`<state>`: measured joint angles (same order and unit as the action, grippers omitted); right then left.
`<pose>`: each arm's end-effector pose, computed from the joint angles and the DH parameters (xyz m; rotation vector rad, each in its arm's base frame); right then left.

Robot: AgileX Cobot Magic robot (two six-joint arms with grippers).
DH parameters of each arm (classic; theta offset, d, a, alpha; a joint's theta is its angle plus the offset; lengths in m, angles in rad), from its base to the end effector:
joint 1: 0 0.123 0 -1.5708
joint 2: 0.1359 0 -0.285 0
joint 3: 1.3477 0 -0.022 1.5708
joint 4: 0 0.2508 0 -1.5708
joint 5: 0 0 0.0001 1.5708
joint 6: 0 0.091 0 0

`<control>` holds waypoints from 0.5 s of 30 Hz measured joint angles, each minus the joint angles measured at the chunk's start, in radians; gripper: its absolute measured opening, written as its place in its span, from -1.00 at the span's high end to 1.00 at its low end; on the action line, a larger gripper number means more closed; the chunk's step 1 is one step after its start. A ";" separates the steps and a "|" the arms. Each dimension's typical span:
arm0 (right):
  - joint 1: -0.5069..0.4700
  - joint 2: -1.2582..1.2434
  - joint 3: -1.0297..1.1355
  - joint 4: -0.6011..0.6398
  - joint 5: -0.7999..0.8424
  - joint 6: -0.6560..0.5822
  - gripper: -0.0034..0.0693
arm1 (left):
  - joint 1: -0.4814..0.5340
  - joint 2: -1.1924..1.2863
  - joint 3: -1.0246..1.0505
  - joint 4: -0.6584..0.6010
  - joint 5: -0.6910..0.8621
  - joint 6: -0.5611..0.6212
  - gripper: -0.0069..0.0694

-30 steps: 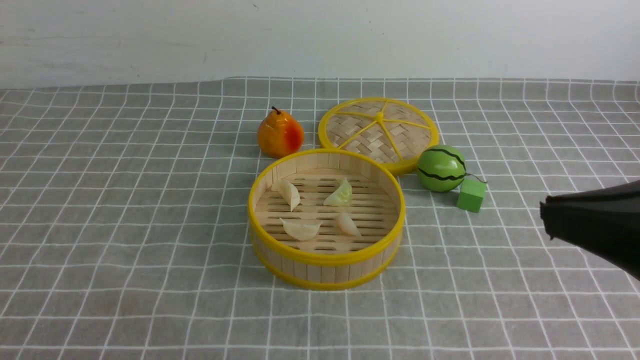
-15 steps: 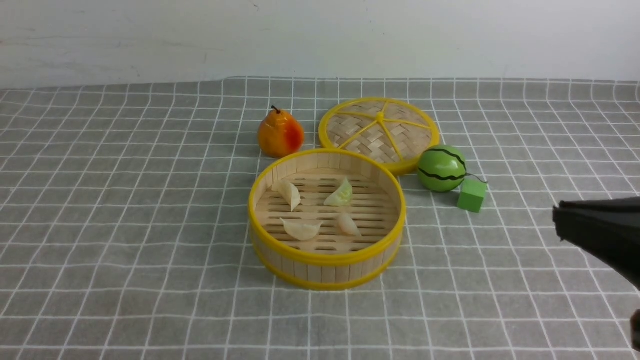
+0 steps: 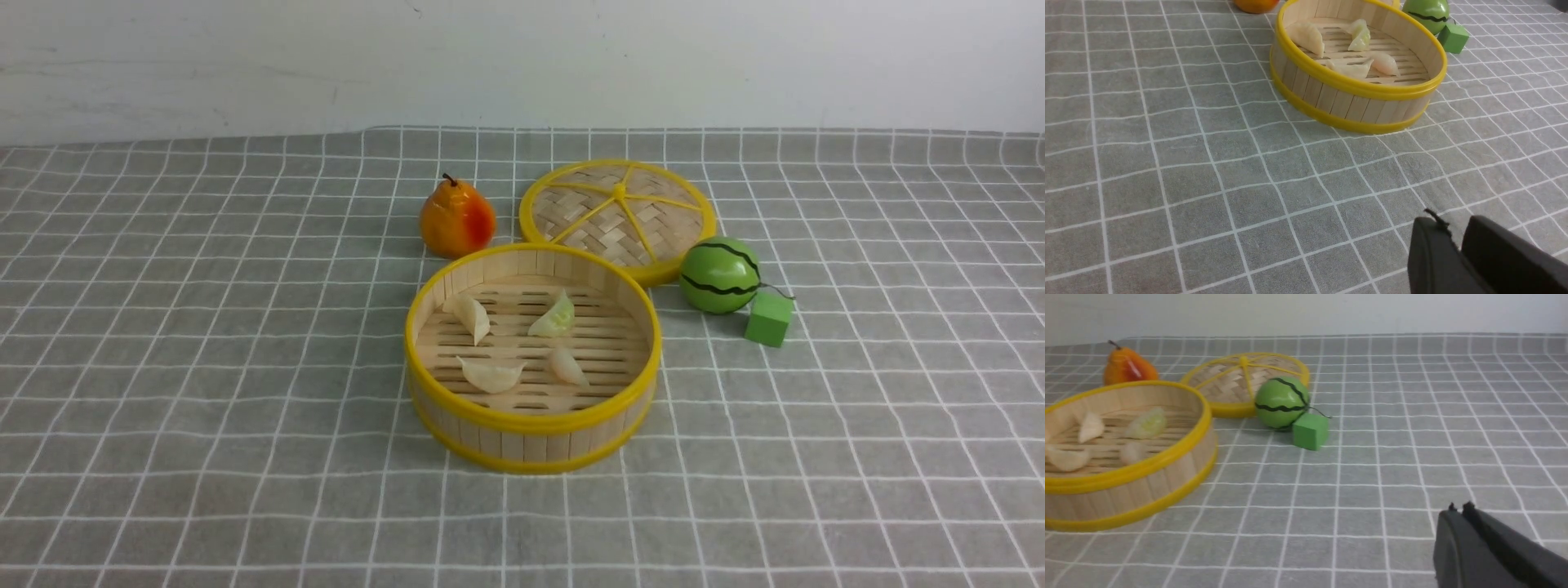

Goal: Put the dumplings into the steamer on the table with the grey tablecloth.

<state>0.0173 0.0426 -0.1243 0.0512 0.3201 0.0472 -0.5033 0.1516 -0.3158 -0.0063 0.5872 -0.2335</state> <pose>0.0530 0.0024 0.2237 0.0557 1.7217 0.0975 0.0437 -0.0244 0.2574 0.2581 1.9216 -0.5024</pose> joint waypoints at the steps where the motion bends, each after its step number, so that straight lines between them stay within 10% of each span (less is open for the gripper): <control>1: -0.021 -0.022 0.028 0.000 0.000 0.000 0.92 | 0.000 0.000 0.000 0.000 0.000 0.000 0.53; 15: -0.043 -0.053 0.146 -0.008 0.042 0.033 0.92 | 0.000 0.000 0.000 0.000 0.000 0.000 0.49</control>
<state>-0.0257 -0.0106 0.0216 0.0435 0.3622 0.0807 -0.5033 0.1516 -0.3158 -0.0063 0.5872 -0.2335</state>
